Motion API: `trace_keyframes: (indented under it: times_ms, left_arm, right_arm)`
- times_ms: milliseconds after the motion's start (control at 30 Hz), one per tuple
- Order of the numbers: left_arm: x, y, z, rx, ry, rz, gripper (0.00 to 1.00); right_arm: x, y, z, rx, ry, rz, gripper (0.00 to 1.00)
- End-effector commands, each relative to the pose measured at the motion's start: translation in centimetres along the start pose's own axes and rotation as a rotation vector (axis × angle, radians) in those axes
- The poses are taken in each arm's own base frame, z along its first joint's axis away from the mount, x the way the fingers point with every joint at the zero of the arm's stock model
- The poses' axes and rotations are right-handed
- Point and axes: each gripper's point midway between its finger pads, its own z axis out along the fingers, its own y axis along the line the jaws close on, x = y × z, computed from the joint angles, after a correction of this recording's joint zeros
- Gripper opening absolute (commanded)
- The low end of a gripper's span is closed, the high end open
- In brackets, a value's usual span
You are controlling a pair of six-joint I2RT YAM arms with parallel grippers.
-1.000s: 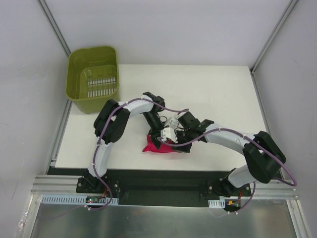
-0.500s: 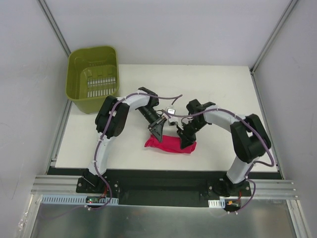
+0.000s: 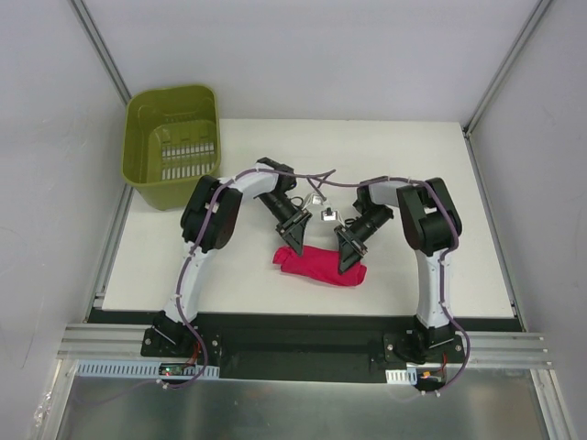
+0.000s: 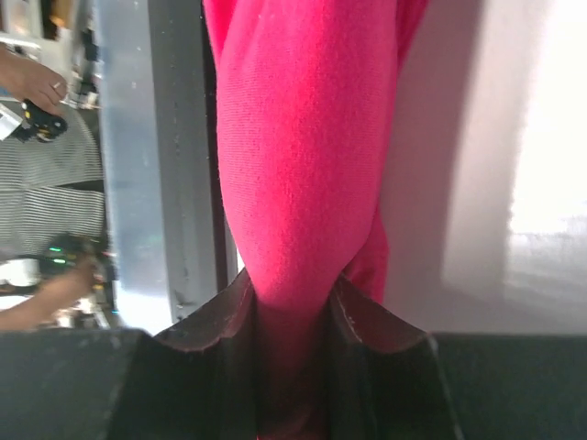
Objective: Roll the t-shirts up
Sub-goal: Roll the T-shirt to the center of the board.
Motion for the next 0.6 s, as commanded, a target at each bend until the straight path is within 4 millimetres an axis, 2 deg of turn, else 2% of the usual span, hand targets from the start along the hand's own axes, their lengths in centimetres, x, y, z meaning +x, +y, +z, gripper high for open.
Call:
trace_keyframes:
  times_ms: [0, 33, 67, 100, 133, 167, 233, 267, 300, 333, 367, 400, 433, 467, 567]
  left_arm:
    - [-1.7, 1.7, -4.3, -0.293, -0.041, 0.164, 0.36]
    - [-2.3, 1.1, -5.6, -0.374, -0.055, 0.225, 0.38]
    - [-1.9, 0.9, -5.8, -0.401, -0.053, 0.255, 0.39]
    - [-3.0, 0.7, -6.3, -0.446, -0.084, 0.34, 0.42]
    - [-3.6, -1.1, -7.3, -0.492, -0.114, 0.416, 0.43]
    - [-2.9, -1.1, -7.3, -0.528, -0.094, 0.46, 0.43]
    - [-3.7, -3.5, -7.2, -0.58, -0.099, 0.627, 0.48]
    - [-2.6, -3.0, -6.7, -0.605, -0.054, 0.679, 0.48]
    - [-2.4, -3.7, -5.6, -0.608, -0.03, 0.743, 0.49]
    - [-3.3, -4.8, -5.7, -0.638, -0.057, 0.836, 0.51]
    - [-2.1, -4.2, -4.6, -0.636, -0.02, 0.872, 0.52]
    - [-2.1, -4.2, -4.1, -0.656, -0.001, 0.92, 0.52]
    - [-2.6, -5.2, -3.2, -0.657, -0.001, 1.005, 0.54]
    - [-1.9, -5.0, -2.1, -0.645, 0.016, 1.024, 0.54]
    - [-2.2, -5.1, 0.0, -0.656, 0.027, 1.121, 0.56]
  right_arm:
    - [2.8, 4.5, -1.5, -0.145, 0.121, 0.269, 0.12]
    - [3.2, 3.8, -1.5, -0.138, 0.133, 0.293, 0.11]
    - [3.5, 3.4, -1.7, -0.131, 0.147, 0.322, 0.11]
    - [3.4, 3.4, -2.0, -0.13, 0.153, 0.378, 0.1]
    - [3.4, 2.7, -2.0, -0.144, 0.154, 0.407, 0.09]
    - [3.1, 2.5, -2.3, -0.154, 0.13, 0.43, 0.09]
    - [2.7, 2.3, -2.6, -0.171, 0.113, 0.485, 0.08]
    - [2.6, 1.9, -2.6, -0.184, 0.097, 0.52, 0.08]
    - [2.5, 1.9, -2.7, -0.192, 0.092, 0.542, 0.08]
    - [2.2, 1.7, -2.7, -0.195, 0.085, 0.554, 0.08]
    - [2.2, 1.6, -2.7, -0.203, 0.08, 0.573, 0.08]
    - [2.2, 1.5, -2.8, -0.204, 0.08, 0.585, 0.08]
    - [2.2, 1.4, -2.8, -0.205, 0.082, 0.6, 0.07]
    - [2.1, 1.3, -2.9, -0.206, 0.083, 0.615, 0.07]
    - [1.9, 1.2, -2.9, -0.225, 0.083, 0.664, 0.07]
